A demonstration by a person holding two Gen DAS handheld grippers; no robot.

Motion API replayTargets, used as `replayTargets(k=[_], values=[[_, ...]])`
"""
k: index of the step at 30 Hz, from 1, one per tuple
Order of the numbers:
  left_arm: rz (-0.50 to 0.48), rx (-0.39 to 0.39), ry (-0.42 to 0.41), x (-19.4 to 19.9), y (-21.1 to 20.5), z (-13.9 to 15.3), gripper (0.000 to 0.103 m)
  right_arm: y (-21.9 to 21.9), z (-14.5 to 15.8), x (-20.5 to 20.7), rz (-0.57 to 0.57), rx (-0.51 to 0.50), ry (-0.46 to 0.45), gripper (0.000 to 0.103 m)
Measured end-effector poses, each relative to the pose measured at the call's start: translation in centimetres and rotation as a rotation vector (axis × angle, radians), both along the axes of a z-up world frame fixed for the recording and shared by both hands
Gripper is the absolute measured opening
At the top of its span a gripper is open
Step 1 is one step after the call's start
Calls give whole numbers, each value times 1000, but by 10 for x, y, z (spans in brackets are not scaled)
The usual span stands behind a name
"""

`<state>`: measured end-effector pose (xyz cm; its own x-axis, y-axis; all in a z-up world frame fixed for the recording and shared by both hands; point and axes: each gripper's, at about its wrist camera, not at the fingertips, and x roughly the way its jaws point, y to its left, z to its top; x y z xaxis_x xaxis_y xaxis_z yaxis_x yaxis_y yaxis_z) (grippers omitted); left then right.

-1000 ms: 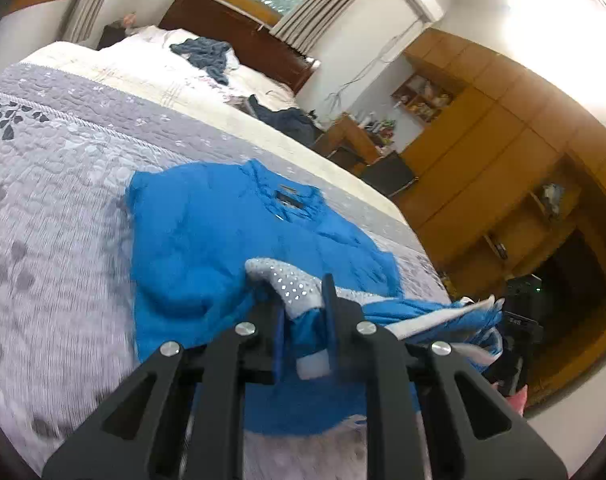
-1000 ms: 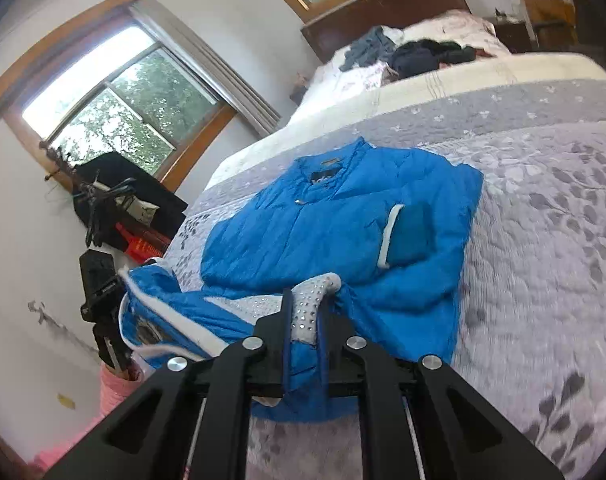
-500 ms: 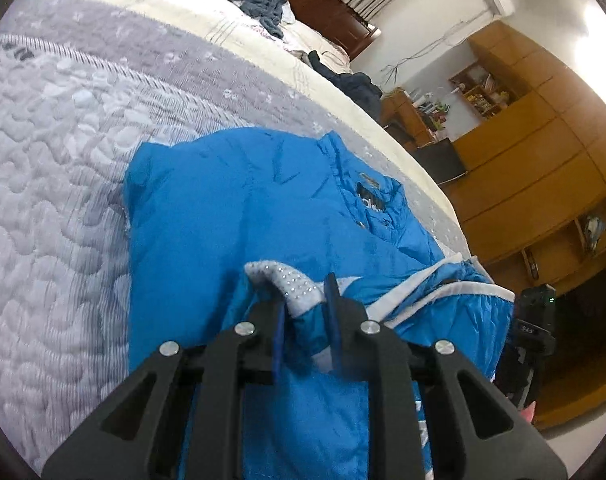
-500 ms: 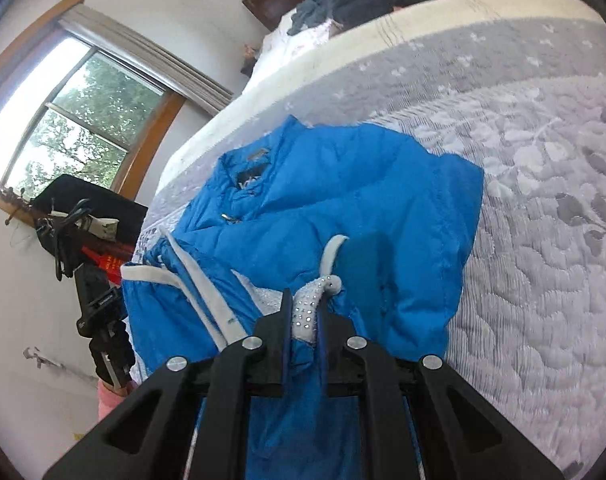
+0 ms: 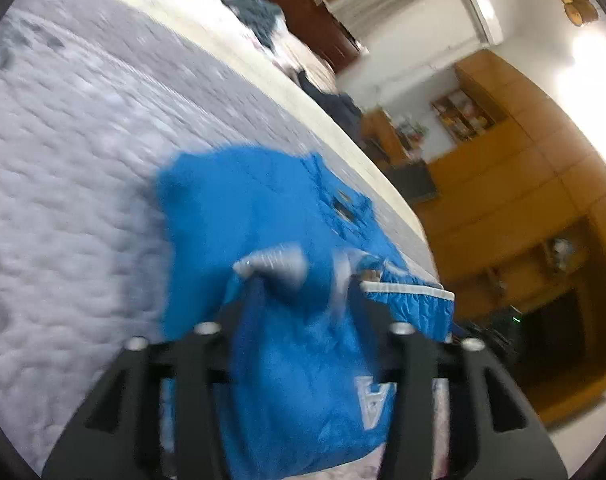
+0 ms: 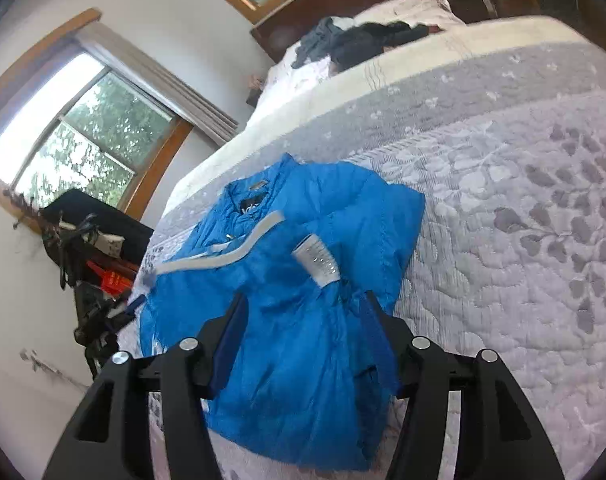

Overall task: Fold large clothes
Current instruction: 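Grasp the hem with both tools and lift it toward the collar, then lay the hem over the collar and open both tools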

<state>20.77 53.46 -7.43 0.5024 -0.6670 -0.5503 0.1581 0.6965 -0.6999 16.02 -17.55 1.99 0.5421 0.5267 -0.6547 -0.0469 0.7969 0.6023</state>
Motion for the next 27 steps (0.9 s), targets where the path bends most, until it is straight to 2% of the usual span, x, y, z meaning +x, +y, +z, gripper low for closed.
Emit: replayTargets(k=[3,6,8,10,15,19,22,23,26,27], values=[[-15,73,-75,-13,-2,15,55,12,5,-3,38,-80,-27,61],[-48,174,-132,-16,-12,25,61,29,9,6,79,-135,-55,68],[-74,239,-172,-13,-22,27,64,37,10,11,100,-155,-70,82],[-89,279,-197,-7,-27,27,67,49,8,23,125,-194,-85,84],[-154,373,-228,10,-50,13,69,65,-9,54,161,-276,-57,84],[-177,485,-245,23,-73,5,71,75,-22,69,179,-308,-43,83],[-180,540,-254,28,-85,1,68,83,-26,72,192,-323,-50,61],[-177,554,-261,29,-87,0,60,85,-26,71,191,-337,-59,48],[-160,589,-290,20,-92,4,37,88,-20,60,191,-377,-94,24],[-152,598,-304,15,-92,7,30,85,-16,54,184,-373,-109,21]])
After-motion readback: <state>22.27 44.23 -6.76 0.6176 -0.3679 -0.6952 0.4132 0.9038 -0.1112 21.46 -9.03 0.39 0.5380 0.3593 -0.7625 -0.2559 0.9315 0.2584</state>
